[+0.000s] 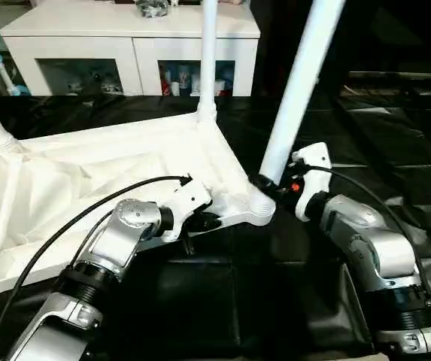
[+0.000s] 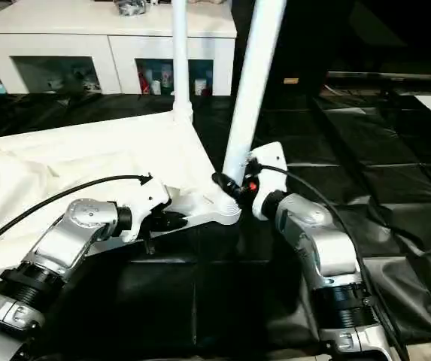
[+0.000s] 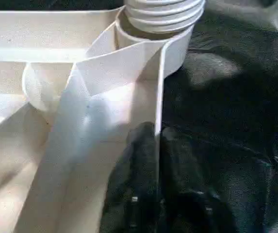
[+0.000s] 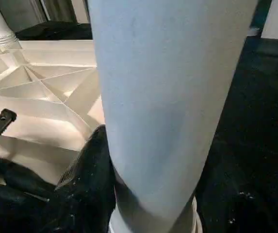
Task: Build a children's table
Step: Insert table leg to table base
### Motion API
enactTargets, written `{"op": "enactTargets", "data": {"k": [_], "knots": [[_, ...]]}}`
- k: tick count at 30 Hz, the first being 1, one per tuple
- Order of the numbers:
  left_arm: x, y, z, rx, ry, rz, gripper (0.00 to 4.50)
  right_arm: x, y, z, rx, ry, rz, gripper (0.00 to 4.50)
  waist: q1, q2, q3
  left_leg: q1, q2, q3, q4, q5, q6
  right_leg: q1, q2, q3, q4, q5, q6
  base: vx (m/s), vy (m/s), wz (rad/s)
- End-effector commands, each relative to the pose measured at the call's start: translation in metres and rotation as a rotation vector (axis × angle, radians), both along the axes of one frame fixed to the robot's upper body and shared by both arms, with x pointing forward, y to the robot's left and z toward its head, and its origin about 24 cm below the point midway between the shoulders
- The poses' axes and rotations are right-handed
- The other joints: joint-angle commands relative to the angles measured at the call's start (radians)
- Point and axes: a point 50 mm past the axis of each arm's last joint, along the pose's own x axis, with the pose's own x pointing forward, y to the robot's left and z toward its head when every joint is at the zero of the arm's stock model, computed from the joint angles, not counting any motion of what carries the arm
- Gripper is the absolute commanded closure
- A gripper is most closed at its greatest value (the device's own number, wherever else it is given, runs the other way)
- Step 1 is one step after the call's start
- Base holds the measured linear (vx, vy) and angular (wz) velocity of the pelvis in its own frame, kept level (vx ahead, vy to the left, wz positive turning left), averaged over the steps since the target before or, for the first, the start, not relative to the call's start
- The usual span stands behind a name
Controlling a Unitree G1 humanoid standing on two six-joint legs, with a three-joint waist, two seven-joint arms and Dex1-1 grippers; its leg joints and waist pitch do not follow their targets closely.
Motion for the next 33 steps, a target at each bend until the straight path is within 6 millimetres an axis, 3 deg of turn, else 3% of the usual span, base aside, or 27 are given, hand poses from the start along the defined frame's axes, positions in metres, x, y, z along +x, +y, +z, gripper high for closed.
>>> {"op": "enactTargets", "data": {"k": [1,3,5,12,23,28,33], "knots": [[-0.003,0.001,-0.005,0.011,0.031,0.010,3.92,0.001,0.002,0.012,0.010,-0.056,0.015,2.64,0.006,-0.011,-0.063,-0.001,0.042,-0.015,-0.071,-0.186,0.023,0.052,-0.083,0.053,-0.085,-0.333,-0.155,0.000,0.000,0.00],[-0.001,0.000,-0.003,0.015,0.010,0.019,3.55,0.001,0.004,0.012,0.011,-0.055,0.018,2.64,0.006,-0.012,-0.063,-0.001,0.043,-0.015,-0.072,-0.179,0.024,0.051,-0.081,0.054,-0.084,-0.314,-0.160,0.000,0.000,0.00],[0.001,-0.001,-0.002,0.020,0.000,0.034,3.46,0.000,0.004,0.012,0.012,-0.055,0.021,2.64,0.008,-0.011,-0.063,0.000,0.043,-0.014,-0.071,-0.177,0.025,0.051,-0.081,0.054,-0.083,-0.298,-0.165,0.000,0.000,0.00],[0.004,-0.006,-0.002,0.028,0.022,0.038,3.47,0.001,0.005,0.013,0.004,-0.057,0.027,2.64,0.009,-0.014,-0.061,0.000,0.041,-0.014,-0.072,-0.188,0.022,0.050,-0.081,0.054,-0.087,-0.331,-0.151,0.000,0.000,0.00],[0.008,-0.011,-0.003,0.037,0.058,-0.003,3.47,0.000,0.004,0.013,-0.001,-0.057,0.029,2.64,0.013,-0.011,-0.061,0.001,0.042,-0.016,-0.073,-0.197,0.019,0.051,-0.083,0.054,-0.089,-0.333,-0.153,0.000,0.000,0.00],[0.009,-0.015,-0.001,0.025,0.068,-0.020,3.47,-0.001,0.004,0.012,0.001,-0.054,0.027,2.64,0.013,-0.006,-0.063,0.000,0.043,-0.016,-0.073,-0.184,0.020,0.052,-0.083,0.054,-0.085,-0.295,-0.166,0.000,0.000,0.00],[0.010,-0.020,0.006,-0.030,0.058,-0.035,3.47,-0.002,0.004,0.012,0.003,-0.054,0.024,2.64,0.014,-0.009,-0.065,-0.004,0.044,-0.015,-0.072,-0.169,0.026,0.056,-0.084,0.054,-0.081,-0.256,-0.182,0.000,0.000,0.00]]}}
